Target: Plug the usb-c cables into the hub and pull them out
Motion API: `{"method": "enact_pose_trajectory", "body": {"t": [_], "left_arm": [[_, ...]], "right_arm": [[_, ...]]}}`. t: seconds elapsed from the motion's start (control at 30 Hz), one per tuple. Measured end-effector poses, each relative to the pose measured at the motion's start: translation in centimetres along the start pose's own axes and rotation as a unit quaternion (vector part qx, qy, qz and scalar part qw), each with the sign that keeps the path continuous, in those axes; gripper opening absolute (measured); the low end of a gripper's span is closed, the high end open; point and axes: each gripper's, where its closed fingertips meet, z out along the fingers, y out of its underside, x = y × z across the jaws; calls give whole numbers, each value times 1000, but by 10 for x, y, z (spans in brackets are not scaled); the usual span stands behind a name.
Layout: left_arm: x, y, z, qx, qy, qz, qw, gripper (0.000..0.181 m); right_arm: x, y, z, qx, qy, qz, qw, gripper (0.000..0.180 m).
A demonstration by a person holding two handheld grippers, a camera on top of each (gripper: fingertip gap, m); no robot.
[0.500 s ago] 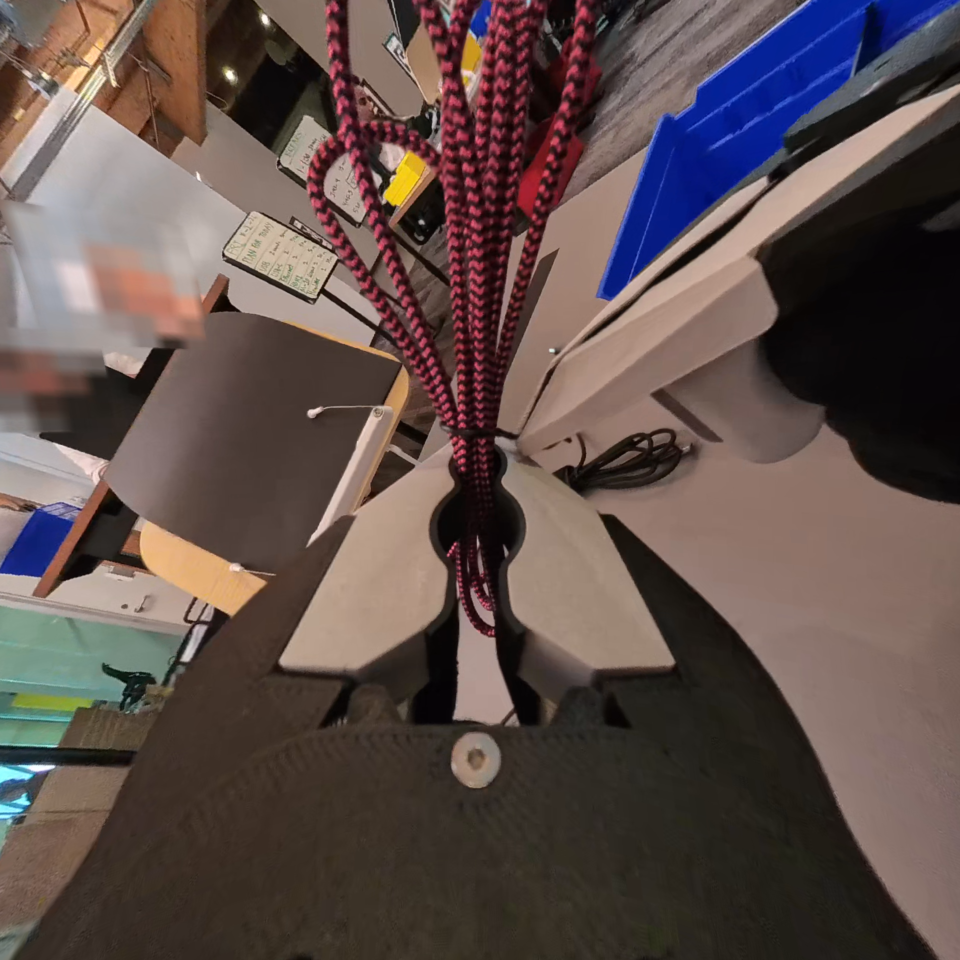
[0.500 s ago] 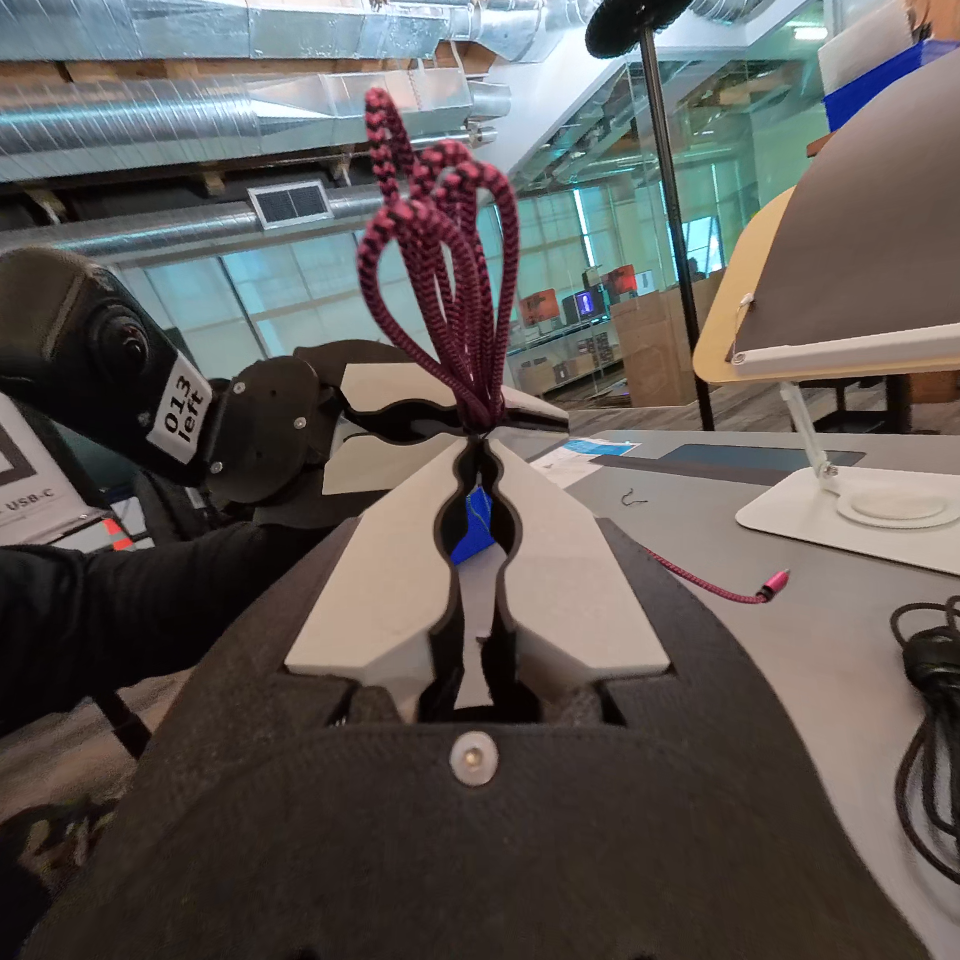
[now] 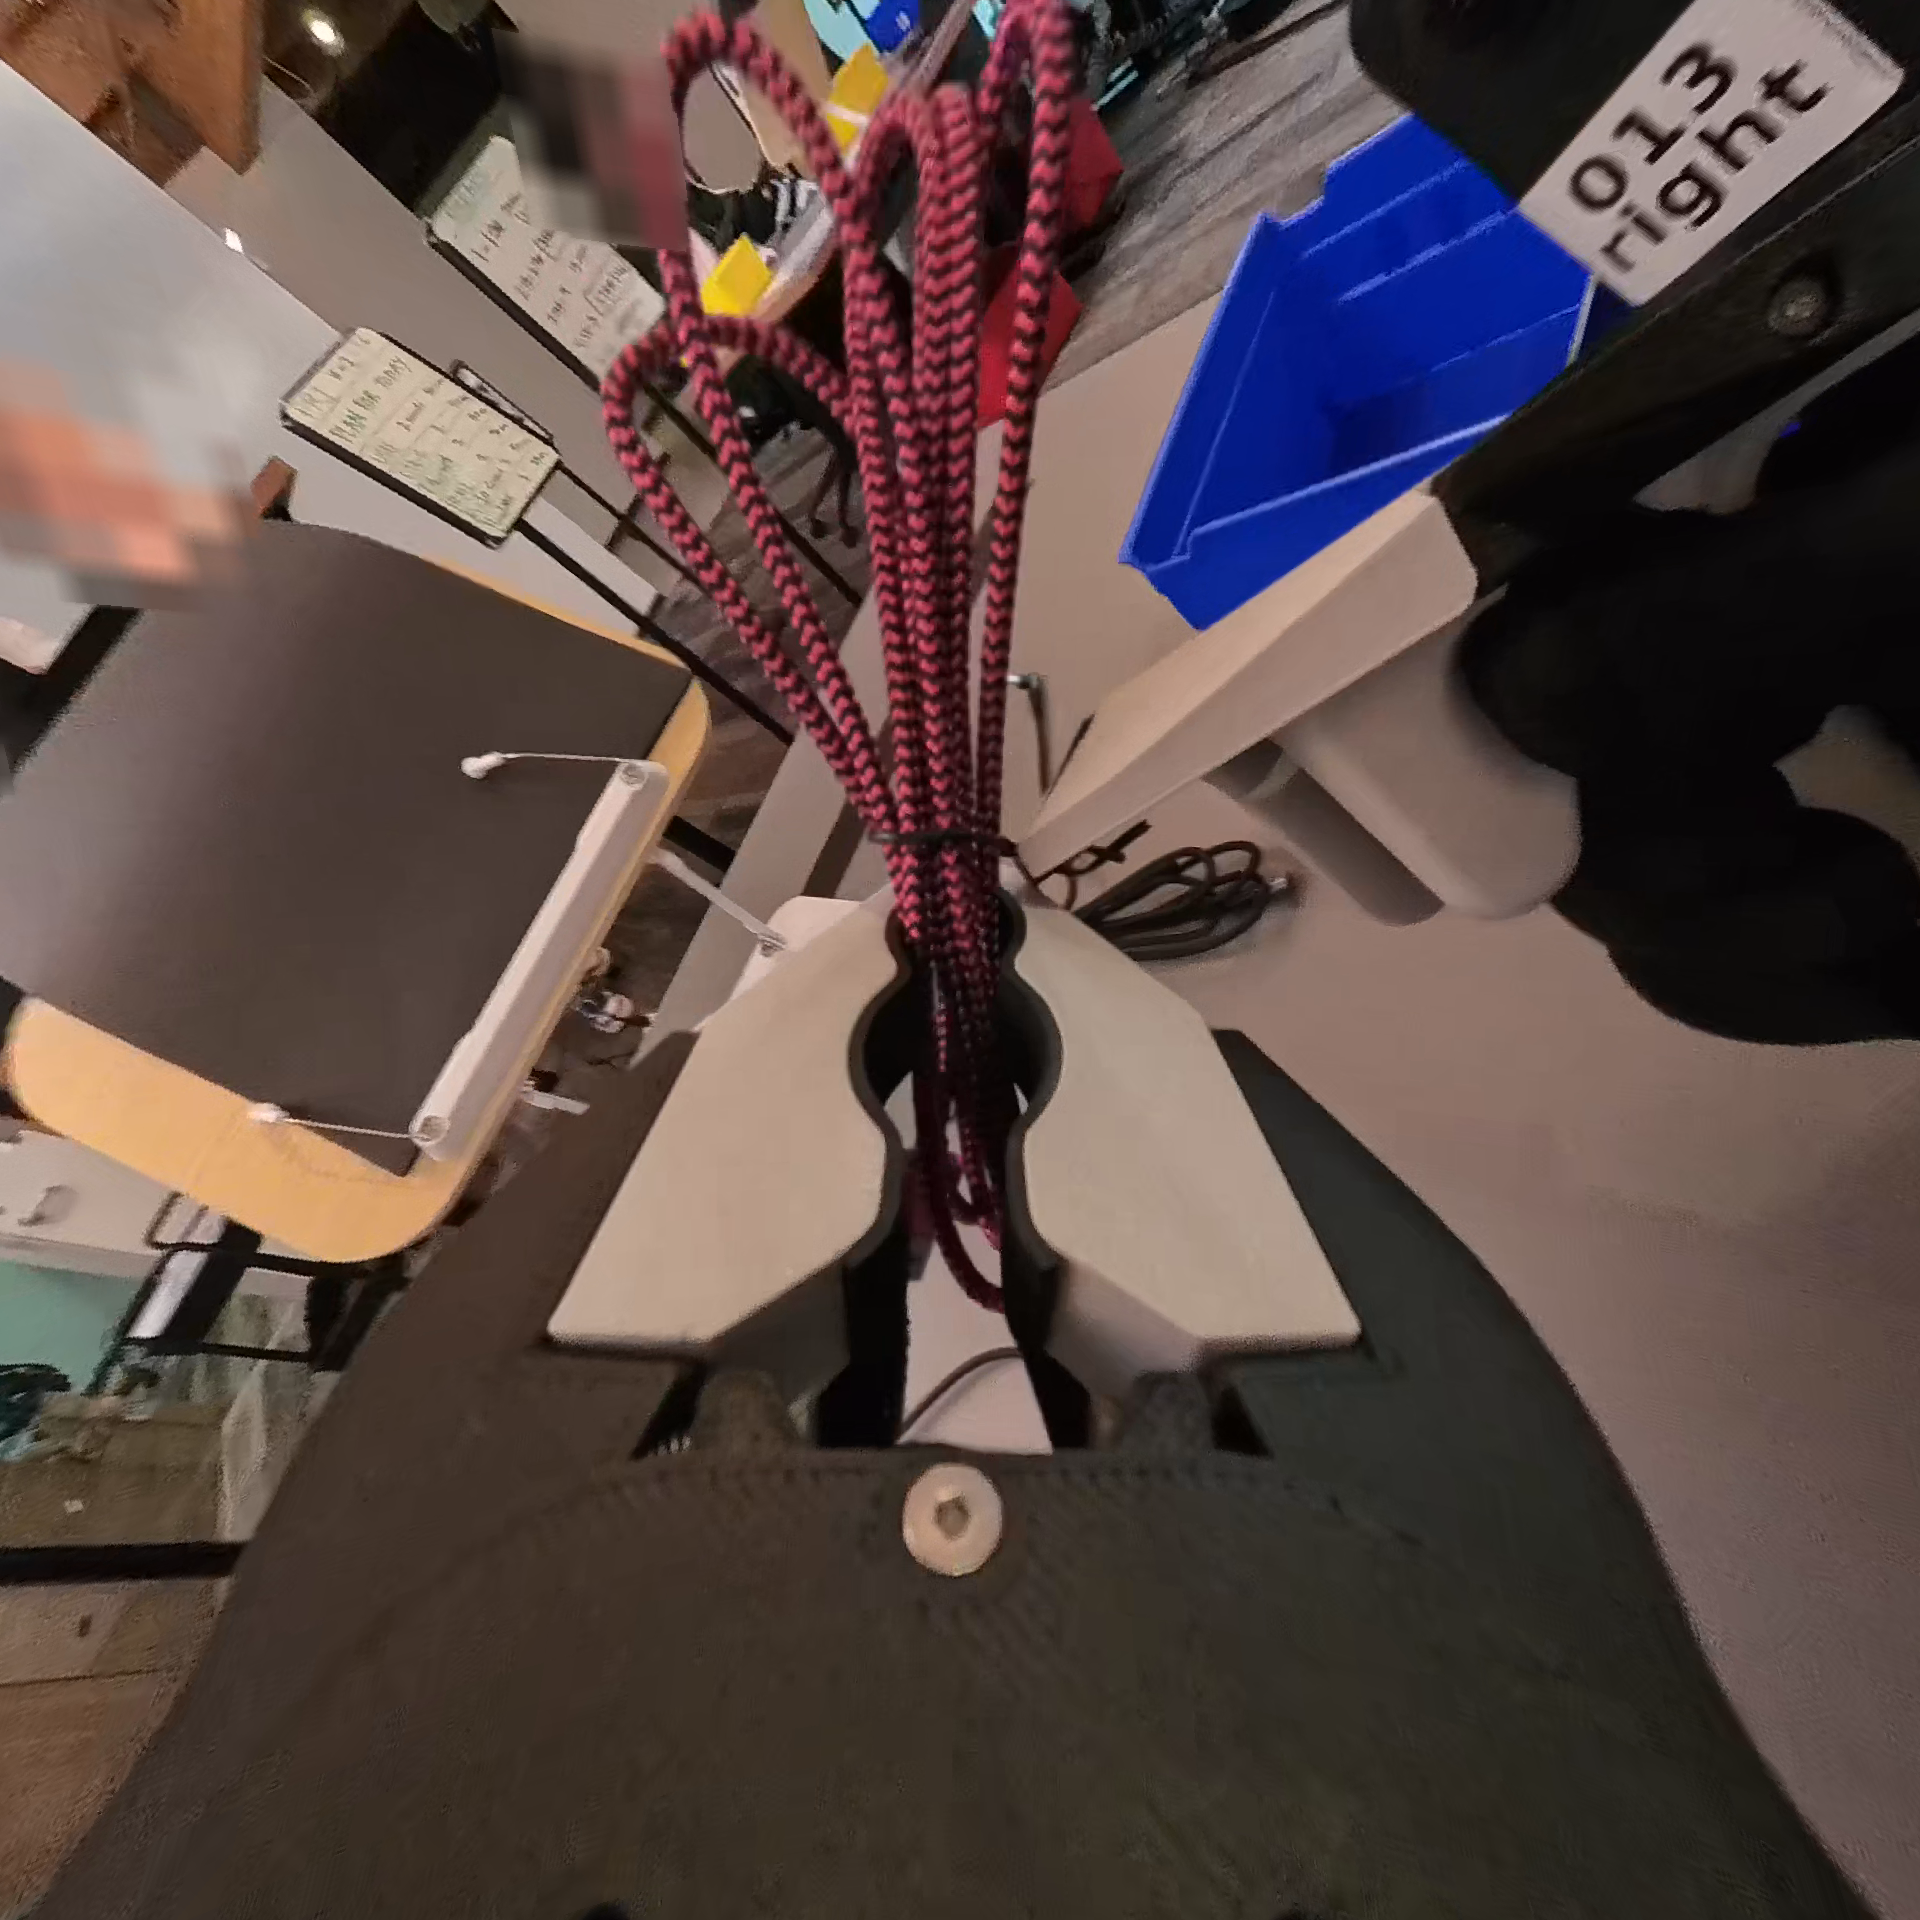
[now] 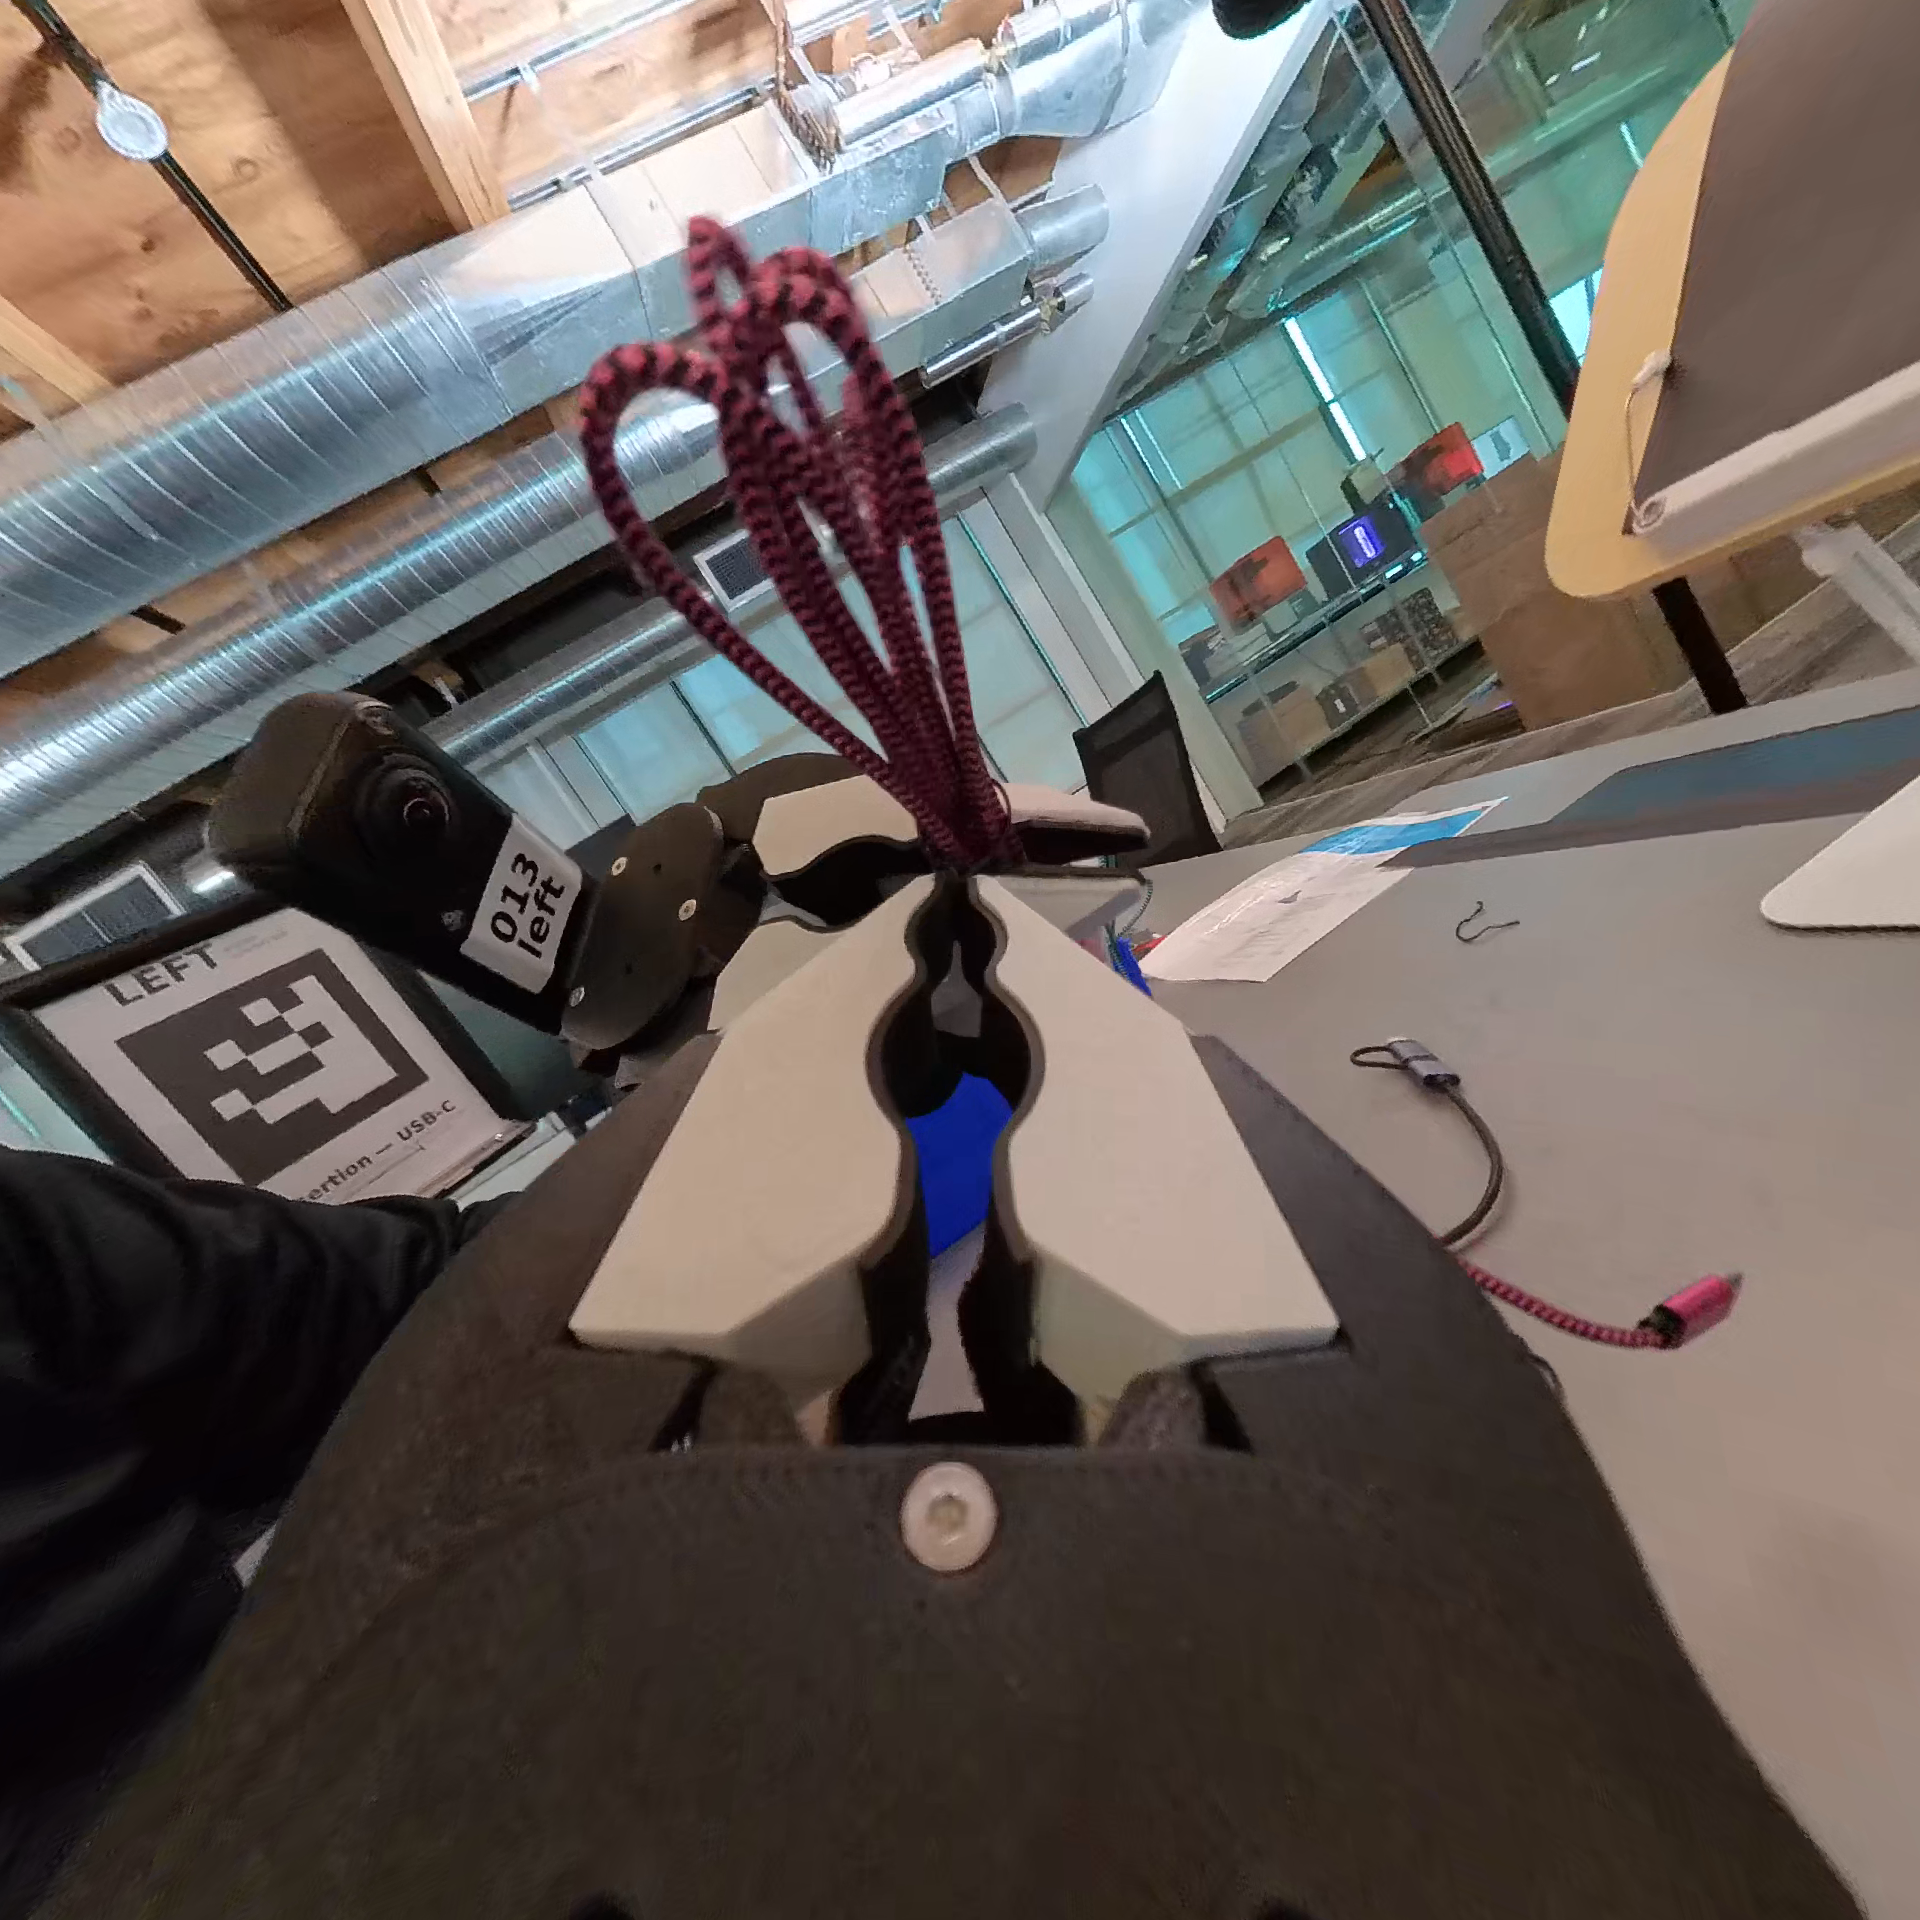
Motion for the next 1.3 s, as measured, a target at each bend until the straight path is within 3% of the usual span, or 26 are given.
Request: {"method": "enact_pose_trajectory", "body": {"t": [0.43, 0.67, 0.77, 0.97, 1.1, 1.23, 1.3], "left_arm": [[14, 24, -3, -6, 73, -42, 996, 22], [4, 16, -27, 10, 124, -73, 989, 39], [-17, 8, -37, 18, 158, -138, 978, 42], [-46, -16, -19, 0, 287, -281, 916, 30], [-29, -14, 8, -95, 383, -277, 876, 26], [8, -14, 5, -166, 485, -256, 820, 17], [21, -13, -2, -181, 498, -229, 817, 10]], "right_arm": [[22, 11, -6, -6, 1, 26, 1000, 0], [23, 16, -6, -35, 26, -35, 998, 0], [24, 21, -7, -58, 48, -88, 993, 0], [23, 37, -6, -118, 96, -210, 966, 0], [18, 47, -1, -143, 104, -255, 951, 0], [19, 56, 1, -162, 115, -282, 938, 0], [19, 60, 2, -169, 115, -279, 938, 0]]}}
